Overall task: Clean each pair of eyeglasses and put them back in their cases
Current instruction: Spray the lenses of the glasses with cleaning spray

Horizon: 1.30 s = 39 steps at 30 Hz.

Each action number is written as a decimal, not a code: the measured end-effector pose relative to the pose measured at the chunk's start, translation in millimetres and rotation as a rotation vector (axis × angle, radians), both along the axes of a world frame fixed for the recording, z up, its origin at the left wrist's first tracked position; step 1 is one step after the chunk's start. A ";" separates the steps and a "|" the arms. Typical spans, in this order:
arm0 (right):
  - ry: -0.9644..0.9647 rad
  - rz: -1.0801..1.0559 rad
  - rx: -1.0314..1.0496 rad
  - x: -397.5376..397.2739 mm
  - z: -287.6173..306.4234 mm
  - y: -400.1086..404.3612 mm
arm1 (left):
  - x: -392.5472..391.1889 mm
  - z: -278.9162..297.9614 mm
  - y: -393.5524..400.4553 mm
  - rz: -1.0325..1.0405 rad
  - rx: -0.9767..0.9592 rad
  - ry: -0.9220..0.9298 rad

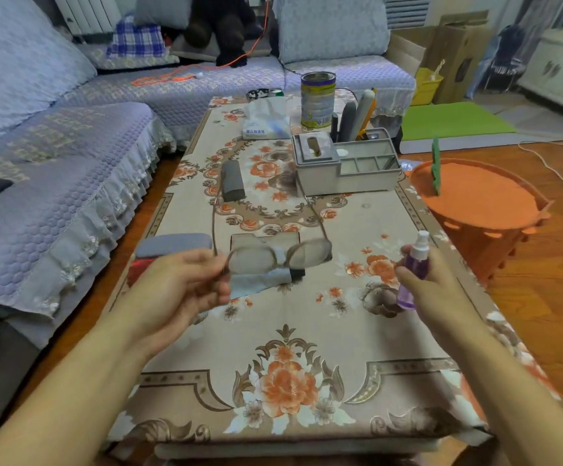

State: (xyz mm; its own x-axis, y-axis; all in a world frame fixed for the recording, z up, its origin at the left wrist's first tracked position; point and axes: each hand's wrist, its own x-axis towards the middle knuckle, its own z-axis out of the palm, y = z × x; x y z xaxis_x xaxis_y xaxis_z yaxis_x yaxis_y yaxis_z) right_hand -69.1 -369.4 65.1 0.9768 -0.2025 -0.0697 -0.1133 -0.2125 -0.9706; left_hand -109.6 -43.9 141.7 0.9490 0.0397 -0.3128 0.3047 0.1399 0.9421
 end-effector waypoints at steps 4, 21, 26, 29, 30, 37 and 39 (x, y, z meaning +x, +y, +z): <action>-0.037 -0.094 -0.059 45.9 -19.7 -8.3 | -17.8 -42.0 23.0 0.039 0.275 -0.104; -0.082 -0.272 -0.193 105.3 -32.7 -19.1 | -29.7 -86.4 44.3 0.207 0.425 -0.212; -0.254 -0.465 -0.265 66.6 -22.3 11.8 | -24.8 -79.1 50.2 0.184 0.488 -0.257; -0.274 -0.243 -0.306 44.3 -24.2 35.5 | -15.2 -68.6 57.6 0.176 0.575 -0.371; -0.261 -0.167 -0.317 41.6 -24.4 40.8 | -11.7 -65.4 60.8 0.167 0.620 -0.410; -0.086 0.369 -0.435 45.8 -3.6 83.3 | -13.1 -62.0 83.1 0.010 0.656 -0.550; -0.056 0.477 -0.530 56.2 4.7 96.7 | -17.4 -65.7 84.6 -0.021 0.591 -0.501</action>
